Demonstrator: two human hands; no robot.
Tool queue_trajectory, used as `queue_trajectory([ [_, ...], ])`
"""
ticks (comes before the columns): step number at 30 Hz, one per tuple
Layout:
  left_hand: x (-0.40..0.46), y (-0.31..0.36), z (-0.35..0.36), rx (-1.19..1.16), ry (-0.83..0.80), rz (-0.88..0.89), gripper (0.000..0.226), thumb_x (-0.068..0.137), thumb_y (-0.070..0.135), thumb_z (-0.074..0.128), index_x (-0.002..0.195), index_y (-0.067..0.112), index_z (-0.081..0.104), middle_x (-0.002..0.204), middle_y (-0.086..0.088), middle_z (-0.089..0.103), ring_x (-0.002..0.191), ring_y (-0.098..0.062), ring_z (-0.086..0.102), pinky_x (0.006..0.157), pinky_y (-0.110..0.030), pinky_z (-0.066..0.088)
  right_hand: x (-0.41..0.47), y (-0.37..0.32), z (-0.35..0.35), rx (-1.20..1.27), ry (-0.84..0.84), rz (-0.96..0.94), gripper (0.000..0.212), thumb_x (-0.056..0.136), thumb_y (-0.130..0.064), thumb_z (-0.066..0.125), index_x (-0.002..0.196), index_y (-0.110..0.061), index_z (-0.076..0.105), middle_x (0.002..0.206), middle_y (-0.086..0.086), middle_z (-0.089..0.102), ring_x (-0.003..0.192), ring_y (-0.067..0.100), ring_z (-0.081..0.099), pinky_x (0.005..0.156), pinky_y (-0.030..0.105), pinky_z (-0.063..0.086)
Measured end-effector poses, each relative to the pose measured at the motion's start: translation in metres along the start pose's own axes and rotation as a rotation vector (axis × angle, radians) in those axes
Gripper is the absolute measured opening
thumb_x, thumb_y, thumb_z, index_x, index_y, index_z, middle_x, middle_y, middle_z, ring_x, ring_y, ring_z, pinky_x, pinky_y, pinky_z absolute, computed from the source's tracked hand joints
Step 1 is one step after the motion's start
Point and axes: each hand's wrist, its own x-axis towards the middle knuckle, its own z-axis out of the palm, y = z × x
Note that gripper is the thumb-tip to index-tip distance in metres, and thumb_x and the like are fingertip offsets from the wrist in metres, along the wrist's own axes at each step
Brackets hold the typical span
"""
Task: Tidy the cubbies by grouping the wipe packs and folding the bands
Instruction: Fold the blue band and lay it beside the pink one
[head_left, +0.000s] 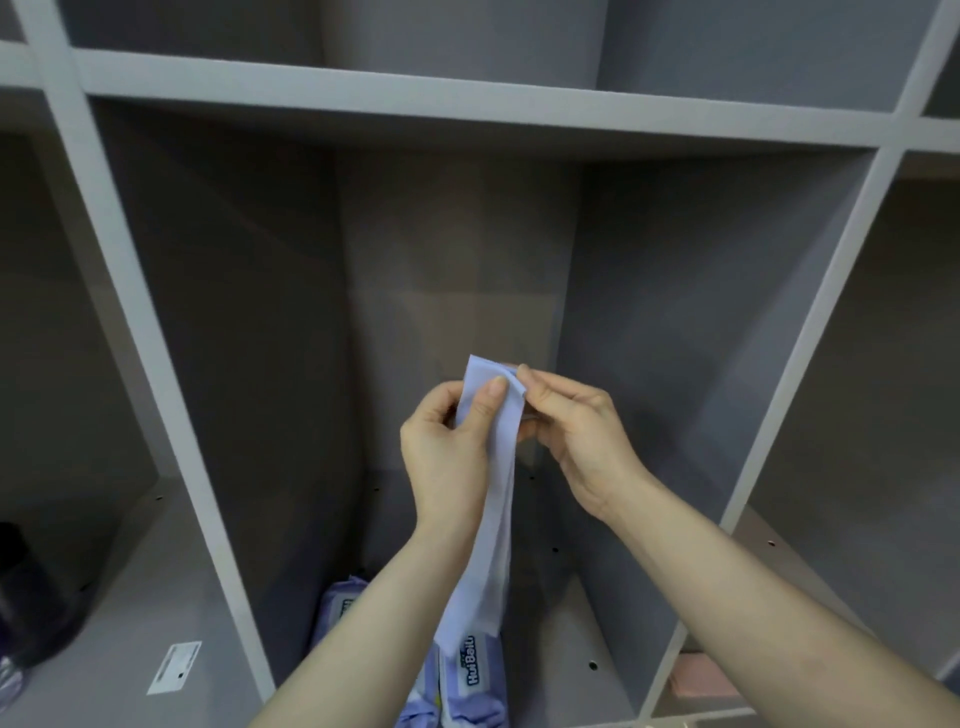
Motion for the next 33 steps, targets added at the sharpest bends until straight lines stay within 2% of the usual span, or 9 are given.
queue_trajectory([
  [7, -0.004, 0.002, 0.007, -0.100, 0.073, -0.061, 0.028, 0.082, 0.018, 0.070, 0.105, 0.016, 0.054, 0.072, -0.007, 0.065, 0.064, -0.011, 0.063, 0.062, -0.024, 0.053, -0.005, -0.002, 0.000, 0.073, -0.021, 0.027, 0.025, 0.090, -0.022, 0.055, 0.100, -0.008, 0.072, 0.085, 0.008, 0.074, 0.077, 0.017, 0.068, 0.068, 0.024, 0.054],
  [11, -0.004, 0.000, 0.005, -0.047, 0.031, -0.016, 0.014, 0.084, 0.018, 0.067, 0.081, 0.004, 0.064, 0.069, -0.004, 0.065, 0.064, -0.012, 0.059, 0.061, -0.027, 0.049, -0.006, -0.009, -0.003, -0.121, -0.065, -0.060, 0.033, 0.082, -0.033, 0.065, 0.104, -0.009, 0.072, 0.097, 0.020, 0.072, 0.082, 0.020, 0.067, 0.069, 0.028, 0.053],
  [14, -0.003, 0.000, 0.005, -0.028, 0.023, 0.016, 0.020, 0.083, 0.017, 0.068, 0.073, 0.002, 0.060, 0.061, 0.002, 0.057, 0.057, -0.008, 0.051, 0.053, -0.021, 0.045, -0.003, -0.018, -0.004, -0.288, -0.088, -0.117, 0.021, 0.080, -0.016, 0.071, 0.098, -0.007, 0.073, 0.081, 0.009, 0.072, 0.066, 0.009, 0.062, 0.054, 0.022, 0.046],
  [18, 0.001, -0.002, 0.003, -0.055, -0.057, -0.046, 0.026, 0.083, 0.021, 0.069, 0.079, -0.003, 0.059, 0.066, -0.004, 0.057, 0.060, -0.010, 0.051, 0.056, -0.022, 0.043, 0.002, -0.034, -0.009, -0.520, -0.150, -0.131, 0.015, 0.076, -0.016, 0.075, 0.083, -0.003, 0.073, 0.067, 0.008, 0.065, 0.050, 0.011, 0.050, 0.046, 0.025, 0.040],
  [21, -0.001, -0.001, 0.003, -0.179, -0.235, -0.195, 0.041, 0.086, 0.032, 0.062, 0.099, -0.007, 0.058, 0.084, -0.014, 0.063, 0.074, -0.021, 0.058, 0.066, -0.032, 0.048, 0.000, -0.047, -0.012, -0.633, -0.181, -0.152, 0.011, 0.076, -0.018, 0.075, 0.076, -0.007, 0.073, 0.065, 0.010, 0.065, 0.041, 0.010, 0.048, 0.041, 0.023, 0.041],
  [25, -0.007, -0.015, -0.005, -0.357, -0.798, -0.376, 0.066, 0.083, 0.057, 0.046, 0.127, 0.008, 0.053, 0.102, -0.017, 0.067, 0.081, -0.030, 0.068, 0.071, -0.041, 0.058, -0.001, -0.058, -0.018, -0.570, -0.070, -0.221, 0.008, 0.083, -0.011, 0.068, 0.076, -0.006, 0.068, 0.062, 0.012, 0.066, 0.045, 0.016, 0.056, 0.039, 0.024, 0.046],
  [28, -0.024, -0.033, -0.014, -0.182, -1.049, -0.481, 0.040, 0.082, 0.034, 0.067, 0.115, 0.012, 0.062, 0.086, -0.016, 0.072, 0.071, -0.031, 0.070, 0.072, -0.039, 0.057, -0.005, -0.078, -0.037, -0.513, 0.034, -0.258, 0.008, 0.086, -0.012, 0.064, 0.078, -0.012, 0.064, 0.060, -0.001, 0.066, 0.048, 0.009, 0.062, 0.038, 0.023, 0.048],
  [30, -0.037, -0.044, -0.017, -0.128, -1.077, -0.554, 0.023, 0.082, 0.019, 0.068, 0.104, 0.012, 0.067, 0.078, -0.015, 0.072, 0.066, -0.029, 0.069, 0.070, -0.037, 0.055, -0.012, -0.093, -0.058, -0.547, 0.118, -0.251, 0.007, 0.087, -0.017, 0.064, 0.083, -0.012, 0.064, 0.068, 0.001, 0.068, 0.055, 0.009, 0.066, 0.041, 0.023, 0.050],
  [33, -0.051, -0.054, -0.017, -0.094, -1.060, -0.625, 0.013, 0.080, 0.015, 0.066, 0.093, 0.010, 0.068, 0.074, -0.013, 0.072, 0.062, -0.026, 0.069, 0.061, -0.033, 0.055, -0.028, -0.111, -0.099, -0.529, 0.230, -0.227, 0.010, 0.087, -0.018, 0.064, 0.083, -0.009, 0.065, 0.067, 0.001, 0.068, 0.056, 0.010, 0.067, 0.042, 0.022, 0.052],
])
